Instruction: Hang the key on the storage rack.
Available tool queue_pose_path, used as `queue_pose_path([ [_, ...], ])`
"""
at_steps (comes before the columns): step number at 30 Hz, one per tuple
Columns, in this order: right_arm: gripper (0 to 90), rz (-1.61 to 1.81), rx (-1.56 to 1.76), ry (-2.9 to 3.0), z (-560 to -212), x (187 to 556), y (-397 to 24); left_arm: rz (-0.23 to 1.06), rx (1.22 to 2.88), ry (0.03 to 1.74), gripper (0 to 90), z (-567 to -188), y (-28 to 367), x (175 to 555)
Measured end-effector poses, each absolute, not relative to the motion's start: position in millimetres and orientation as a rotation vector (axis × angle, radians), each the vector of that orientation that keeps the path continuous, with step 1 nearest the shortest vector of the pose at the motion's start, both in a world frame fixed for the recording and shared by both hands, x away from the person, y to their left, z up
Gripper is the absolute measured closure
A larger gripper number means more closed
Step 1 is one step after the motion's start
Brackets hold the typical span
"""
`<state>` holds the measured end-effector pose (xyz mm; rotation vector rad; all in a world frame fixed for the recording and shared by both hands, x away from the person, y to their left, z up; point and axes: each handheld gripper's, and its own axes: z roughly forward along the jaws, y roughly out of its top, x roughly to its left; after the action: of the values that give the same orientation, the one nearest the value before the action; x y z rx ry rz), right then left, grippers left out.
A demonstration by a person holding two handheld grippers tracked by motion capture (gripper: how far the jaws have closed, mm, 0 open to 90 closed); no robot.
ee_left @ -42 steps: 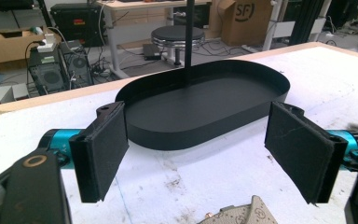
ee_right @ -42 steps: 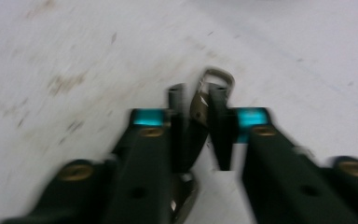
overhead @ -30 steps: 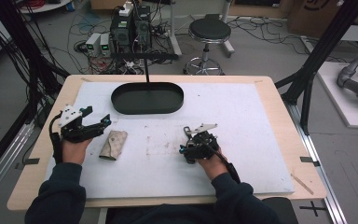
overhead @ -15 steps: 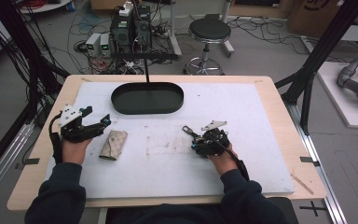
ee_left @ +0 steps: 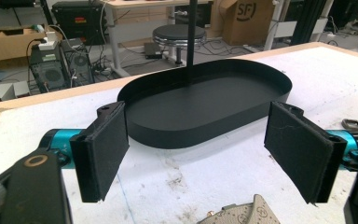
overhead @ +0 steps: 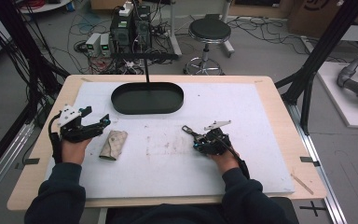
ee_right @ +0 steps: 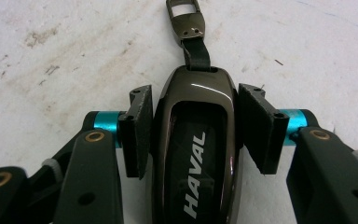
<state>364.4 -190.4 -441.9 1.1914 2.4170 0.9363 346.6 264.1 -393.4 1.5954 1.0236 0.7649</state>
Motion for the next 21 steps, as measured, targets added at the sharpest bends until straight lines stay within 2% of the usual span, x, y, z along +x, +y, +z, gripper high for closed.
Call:
queue_pose_path([
  [6, 49.0, 0.888, 1.168, 2.439, -439.5, 365.8, -186.3, 0.763, 1.599, 1.02, 21.7, -393.7, 262.5, 346.9],
  [12, 43.9, 0.894, 1.094, 2.492, -440.1, 369.0, -188.9, 0.761, 1.608, 1.023, 21.7, -393.9, 262.4, 347.1],
  [15, 48.7, 0.874, 1.102, 2.477, -439.3, 367.9, -186.4, 0.763, 1.608, 1.025, 21.7, -394.0, 262.2, 347.2],
  [21, 49.7, 0.827, 1.111, 2.47, -435.8, 365.8, -181.3, 0.763, 1.601, 1.029, 21.9, -394.1, 263.2, 347.5],
])
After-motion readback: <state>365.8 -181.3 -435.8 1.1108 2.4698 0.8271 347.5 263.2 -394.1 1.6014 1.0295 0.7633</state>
